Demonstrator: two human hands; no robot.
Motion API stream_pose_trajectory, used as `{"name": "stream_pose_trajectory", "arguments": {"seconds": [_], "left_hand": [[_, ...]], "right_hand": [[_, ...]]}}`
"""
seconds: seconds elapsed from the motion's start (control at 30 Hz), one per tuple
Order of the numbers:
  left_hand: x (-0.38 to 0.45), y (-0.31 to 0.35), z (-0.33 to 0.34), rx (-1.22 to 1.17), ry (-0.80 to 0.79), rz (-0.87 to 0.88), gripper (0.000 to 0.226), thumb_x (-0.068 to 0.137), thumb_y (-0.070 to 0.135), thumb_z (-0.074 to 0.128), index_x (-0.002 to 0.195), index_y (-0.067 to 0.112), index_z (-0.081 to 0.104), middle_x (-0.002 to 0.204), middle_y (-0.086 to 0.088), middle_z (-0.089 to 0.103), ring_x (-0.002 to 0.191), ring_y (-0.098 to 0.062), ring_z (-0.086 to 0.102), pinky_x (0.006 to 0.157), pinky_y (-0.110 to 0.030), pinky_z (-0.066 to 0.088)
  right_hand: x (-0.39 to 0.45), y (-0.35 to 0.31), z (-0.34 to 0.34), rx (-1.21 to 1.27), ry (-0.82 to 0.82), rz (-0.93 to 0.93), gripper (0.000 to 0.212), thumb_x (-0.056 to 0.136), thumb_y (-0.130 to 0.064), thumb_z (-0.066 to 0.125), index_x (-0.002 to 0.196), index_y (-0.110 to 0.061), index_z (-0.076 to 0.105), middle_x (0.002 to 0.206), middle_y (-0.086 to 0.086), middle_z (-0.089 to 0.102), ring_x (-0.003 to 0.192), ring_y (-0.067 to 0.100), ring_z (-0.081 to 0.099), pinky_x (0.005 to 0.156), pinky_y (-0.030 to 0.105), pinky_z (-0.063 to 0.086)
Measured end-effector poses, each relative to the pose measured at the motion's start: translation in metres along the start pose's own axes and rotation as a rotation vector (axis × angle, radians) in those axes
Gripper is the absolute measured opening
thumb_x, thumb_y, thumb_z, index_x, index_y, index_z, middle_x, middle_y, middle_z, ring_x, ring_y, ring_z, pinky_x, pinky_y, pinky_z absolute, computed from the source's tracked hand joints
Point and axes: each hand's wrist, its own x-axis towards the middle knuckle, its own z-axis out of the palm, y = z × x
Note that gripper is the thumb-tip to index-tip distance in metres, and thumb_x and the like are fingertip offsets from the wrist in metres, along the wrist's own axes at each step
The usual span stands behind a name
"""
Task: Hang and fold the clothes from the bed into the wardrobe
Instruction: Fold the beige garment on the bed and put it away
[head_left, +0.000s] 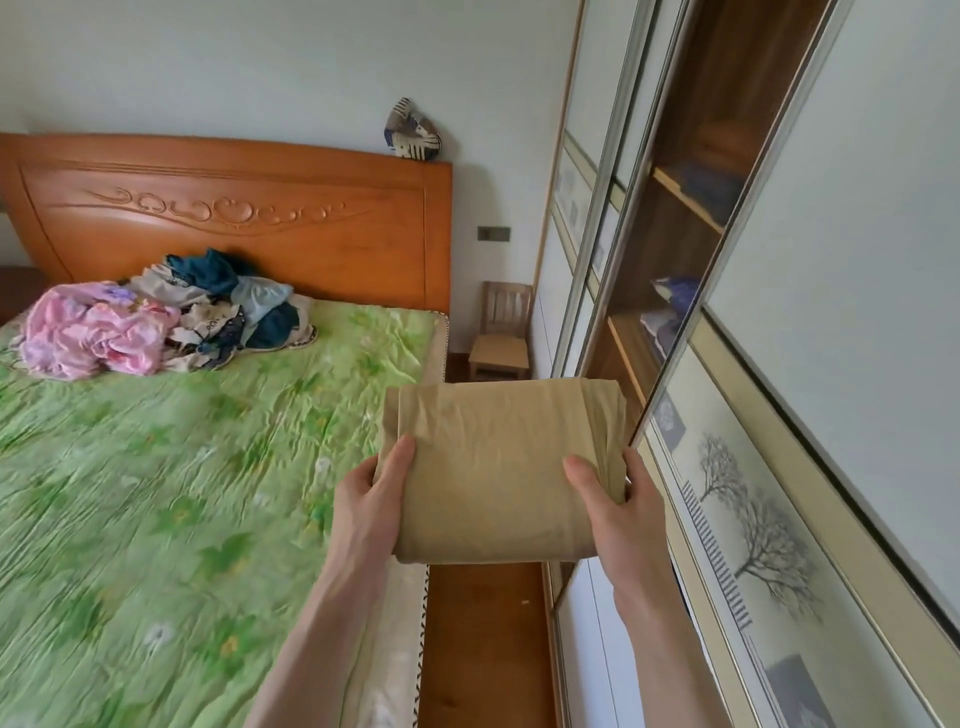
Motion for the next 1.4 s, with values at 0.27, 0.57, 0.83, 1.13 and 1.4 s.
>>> {"name": "stream_pose_trajectory", "arguments": {"seconds": [0.27,0.57,0.83,1.13,1.4], "left_hand": [[0.075,0.041,0.045,-0.007,-0.064,-0.001,0.028,0.096,0.052,0.066,0.094,0.026,0.073,0.094,0.002,0.077,0.087,-0.017,0.072,0.065,-0.034,0.053],[0.177,0.057,0.098,-0.004,-0.089,0.006,0.024,0.098,0.051,0.064,0.095,0.028,0.07,0.099,0.0,0.075,0.091,-0.019,0.07,0.065,-0.035,0.051],[0.293,0.088,0.175,0.009,-0.116,0.031,0.022,0.098,0.051,0.063,0.097,0.03,0.069,0.1,0.001,0.075,0.091,-0.016,0.069,0.065,-0.031,0.049],[0.389,0.131,0.246,0.031,-0.185,0.069,0.029,0.097,0.051,0.064,0.098,0.023,0.072,0.097,0.001,0.076,0.089,-0.015,0.072,0.064,-0.028,0.051],[0.457,0.15,0.294,0.185,-0.354,0.069,0.037,0.095,0.055,0.067,0.087,0.02,0.077,0.084,0.005,0.08,0.09,-0.021,0.075,0.085,-0.045,0.06]], "right_hand": [[0.089,-0.015,0.017,0.039,0.018,-0.002,0.036,0.091,-0.037,0.075,0.121,-0.045,0.058,0.116,-0.015,0.07,0.092,-0.007,0.068,0.076,0.019,0.053],[0.199,0.004,0.038,0.007,0.037,0.011,0.031,0.09,-0.041,0.074,0.115,-0.049,0.057,0.114,-0.017,0.067,0.103,0.002,0.065,0.078,0.021,0.049],[0.338,0.012,0.048,0.03,0.111,0.024,0.043,0.089,-0.046,0.074,0.128,-0.032,0.061,0.113,-0.012,0.07,0.1,0.005,0.067,0.074,0.024,0.049],[0.445,-0.01,0.056,0.031,0.175,-0.054,0.02,0.094,-0.032,0.073,0.108,-0.04,0.062,0.09,-0.044,0.065,0.087,-0.02,0.061,0.069,0.006,0.045],[0.481,-0.01,0.057,0.03,0.37,-0.023,0.057,0.081,-0.051,0.083,0.131,-0.04,0.057,0.123,-0.024,0.062,0.107,-0.01,0.058,0.083,0.014,0.043]]}}
